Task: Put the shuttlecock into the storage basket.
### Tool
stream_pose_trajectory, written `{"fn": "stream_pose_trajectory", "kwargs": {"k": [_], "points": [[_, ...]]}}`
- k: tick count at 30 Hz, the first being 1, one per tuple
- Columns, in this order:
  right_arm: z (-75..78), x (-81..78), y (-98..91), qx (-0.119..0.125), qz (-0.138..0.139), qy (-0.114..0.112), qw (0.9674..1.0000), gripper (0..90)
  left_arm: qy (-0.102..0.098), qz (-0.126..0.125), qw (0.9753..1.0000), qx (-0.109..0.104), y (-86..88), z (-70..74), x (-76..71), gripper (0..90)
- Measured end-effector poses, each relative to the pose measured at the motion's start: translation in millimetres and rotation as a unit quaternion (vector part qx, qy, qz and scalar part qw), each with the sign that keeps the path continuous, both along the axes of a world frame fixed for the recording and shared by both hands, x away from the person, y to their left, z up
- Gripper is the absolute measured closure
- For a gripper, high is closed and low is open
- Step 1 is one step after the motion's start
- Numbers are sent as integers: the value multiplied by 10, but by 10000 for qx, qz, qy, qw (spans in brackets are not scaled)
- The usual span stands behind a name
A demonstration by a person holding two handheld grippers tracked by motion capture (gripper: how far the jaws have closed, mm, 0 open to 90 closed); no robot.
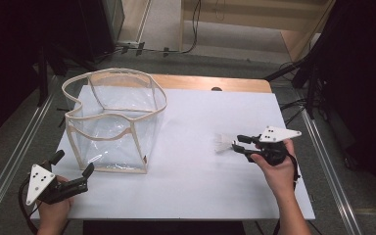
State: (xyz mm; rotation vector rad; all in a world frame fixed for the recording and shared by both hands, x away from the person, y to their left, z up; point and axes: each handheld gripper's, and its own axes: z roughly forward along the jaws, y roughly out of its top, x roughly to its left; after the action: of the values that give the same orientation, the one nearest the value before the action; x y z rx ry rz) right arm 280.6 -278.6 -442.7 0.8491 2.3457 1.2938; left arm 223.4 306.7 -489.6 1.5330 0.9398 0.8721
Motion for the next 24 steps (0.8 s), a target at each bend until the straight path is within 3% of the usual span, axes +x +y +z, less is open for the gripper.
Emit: {"fn": "stream_pose_trajectory", "kwargs": {"k": [4,8,15,24], "points": [[-43,73,112,-351,246,194,9989,766,-1,-2,10000,-5,1,0,1,0],[-112,163,220,-648,528,423,9956,869,-2,2,10000,0,0,0,0,0],[-270,289,339,-1093,723,763,9884,875,-4,5,10000,-1,-1,0,2,0],[-376,396,352,-1186,704,1039,9850,875,-4,6,10000,-2,3,1,5,0]]}}
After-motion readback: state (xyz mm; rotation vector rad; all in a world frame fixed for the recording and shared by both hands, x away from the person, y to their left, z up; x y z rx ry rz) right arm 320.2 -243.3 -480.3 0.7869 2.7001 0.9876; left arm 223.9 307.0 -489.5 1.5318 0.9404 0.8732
